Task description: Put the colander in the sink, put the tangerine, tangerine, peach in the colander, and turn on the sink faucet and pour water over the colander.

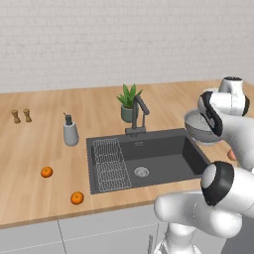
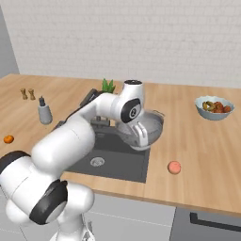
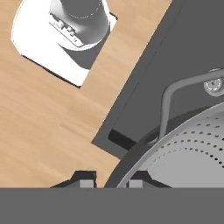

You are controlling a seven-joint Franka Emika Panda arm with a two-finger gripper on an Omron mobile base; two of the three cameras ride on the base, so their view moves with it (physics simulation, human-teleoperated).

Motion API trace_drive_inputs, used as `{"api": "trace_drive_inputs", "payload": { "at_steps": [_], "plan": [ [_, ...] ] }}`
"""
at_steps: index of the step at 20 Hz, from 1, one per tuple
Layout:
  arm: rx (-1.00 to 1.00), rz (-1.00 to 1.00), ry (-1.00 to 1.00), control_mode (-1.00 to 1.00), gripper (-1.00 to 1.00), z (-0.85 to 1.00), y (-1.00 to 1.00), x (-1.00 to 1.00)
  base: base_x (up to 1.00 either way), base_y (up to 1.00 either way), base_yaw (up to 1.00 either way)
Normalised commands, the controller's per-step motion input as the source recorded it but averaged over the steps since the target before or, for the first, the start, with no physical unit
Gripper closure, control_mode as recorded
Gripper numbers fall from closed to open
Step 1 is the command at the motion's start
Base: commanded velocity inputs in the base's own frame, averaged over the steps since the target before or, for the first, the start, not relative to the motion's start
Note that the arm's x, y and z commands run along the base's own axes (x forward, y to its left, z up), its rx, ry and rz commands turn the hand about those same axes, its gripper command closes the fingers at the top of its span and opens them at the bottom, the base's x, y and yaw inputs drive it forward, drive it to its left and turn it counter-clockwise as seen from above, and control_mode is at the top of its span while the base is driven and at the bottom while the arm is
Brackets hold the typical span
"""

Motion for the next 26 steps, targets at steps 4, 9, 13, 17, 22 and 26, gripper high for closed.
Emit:
{"api": "trace_drive_inputs", "payload": {
  "at_steps": [4, 9, 13, 17, 22, 26],
  "plan": [
    [0.19, 0.39, 0.08, -1.00, 1.00, 0.00, 0.32, -0.08, 0.00, 0.00, 0.00],
    [0.07, 0.37, 0.06, -1.00, 1.00, 0.00, 0.29, 0.00, 0.00, 0.00, 0.00],
    [0.01, 0.27, 0.02, -1.00, 1.00, -0.12, 0.42, 0.03, 0.00, 0.00, 0.00],
    [0.05, 0.22, 0.00, -1.00, 1.00, -0.26, 0.32, 0.05, 0.00, 0.00, 0.00],
    [0.09, 0.09, 0.00, -1.00, 1.00, -0.31, 0.18, 0.09, 0.00, 0.00, 0.00],
    [0.01, 0.00, 0.00, -1.00, 1.00, -0.30, 0.36, 0.10, 0.00, 0.00, 0.00]
  ]
}}
